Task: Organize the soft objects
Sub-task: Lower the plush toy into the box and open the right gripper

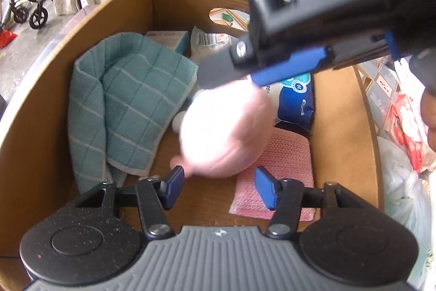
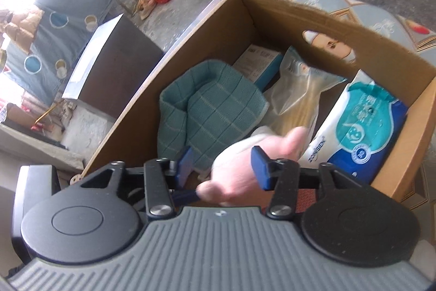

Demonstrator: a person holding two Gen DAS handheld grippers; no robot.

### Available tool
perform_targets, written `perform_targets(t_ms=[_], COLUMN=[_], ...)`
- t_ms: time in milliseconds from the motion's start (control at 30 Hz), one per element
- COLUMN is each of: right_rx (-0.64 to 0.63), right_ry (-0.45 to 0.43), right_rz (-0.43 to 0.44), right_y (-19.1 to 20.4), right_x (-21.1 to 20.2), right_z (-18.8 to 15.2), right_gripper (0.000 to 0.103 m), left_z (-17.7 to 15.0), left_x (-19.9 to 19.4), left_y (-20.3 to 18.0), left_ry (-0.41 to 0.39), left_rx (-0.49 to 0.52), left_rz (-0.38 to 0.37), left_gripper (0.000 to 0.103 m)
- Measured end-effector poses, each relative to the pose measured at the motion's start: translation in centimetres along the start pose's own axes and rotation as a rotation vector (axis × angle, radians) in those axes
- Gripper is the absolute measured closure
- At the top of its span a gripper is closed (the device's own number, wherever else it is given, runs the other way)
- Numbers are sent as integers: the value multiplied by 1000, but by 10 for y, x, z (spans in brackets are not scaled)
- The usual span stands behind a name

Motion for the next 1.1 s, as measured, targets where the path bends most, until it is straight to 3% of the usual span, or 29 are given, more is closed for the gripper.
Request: perform_targets(t_ms=[400, 700, 1100], right_rx=[91, 62, 9], right_ry=[135, 157, 152], right_rz=[-109, -106, -11], right_y=[-34, -32, -15], right_x=[45, 54, 62], right_z=[20, 29, 29], right_gripper=[53, 53, 54], left_z=[8, 11, 3], left_x=[14, 18, 20], left_y=[5, 12, 16], left_ry=[26, 38, 98], left_rx=[-44, -69, -102], left_rz=[-32, -25, -64], left_gripper=[51, 50, 50])
Point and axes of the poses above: each gripper's, at about its wrist camera, not at the fingertips, and x roughly the way its jaws point, y to its left, z to its top, the point moved 1 cm from there along x, roughly the way its jaws point, and after that the axes turned 6 degrees about -x, right-handed, at the moved point
